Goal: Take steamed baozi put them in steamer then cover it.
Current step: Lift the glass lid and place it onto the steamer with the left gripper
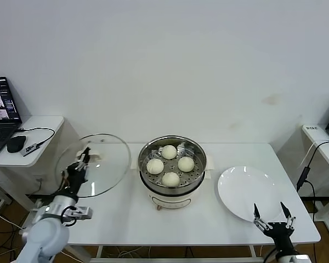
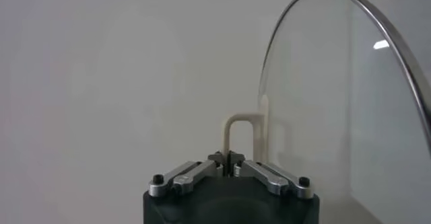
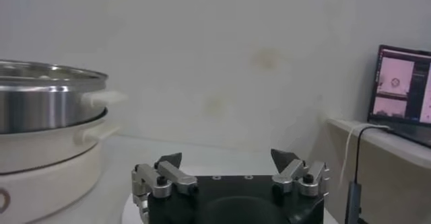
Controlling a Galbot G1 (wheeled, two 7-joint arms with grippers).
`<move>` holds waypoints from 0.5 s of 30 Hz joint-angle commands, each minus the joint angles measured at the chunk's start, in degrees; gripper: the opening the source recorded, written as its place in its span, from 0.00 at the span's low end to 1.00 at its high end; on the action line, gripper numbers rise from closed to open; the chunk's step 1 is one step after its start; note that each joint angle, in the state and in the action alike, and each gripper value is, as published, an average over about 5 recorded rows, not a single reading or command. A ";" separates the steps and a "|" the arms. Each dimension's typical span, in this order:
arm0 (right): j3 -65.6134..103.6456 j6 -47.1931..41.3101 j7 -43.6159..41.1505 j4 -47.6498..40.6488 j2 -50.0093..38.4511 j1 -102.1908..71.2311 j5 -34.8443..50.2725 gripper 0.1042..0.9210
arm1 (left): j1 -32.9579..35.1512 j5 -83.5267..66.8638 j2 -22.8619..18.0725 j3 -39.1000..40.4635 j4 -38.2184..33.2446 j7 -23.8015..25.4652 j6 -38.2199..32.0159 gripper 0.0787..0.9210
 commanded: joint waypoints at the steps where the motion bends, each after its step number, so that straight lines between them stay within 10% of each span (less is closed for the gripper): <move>1: -2.45 1.31 0.59 -0.21 0.75 -0.29 -7.19 0.88 | -11.32 -2.21 2.32 19.40 -5.03 6.58 11.89 0.05; 15: -4.23 1.76 2.01 -2.60 0.68 1.52 -13.15 0.88 | -21.49 26.12 -19.10 27.12 2.38 18.49 15.36 0.05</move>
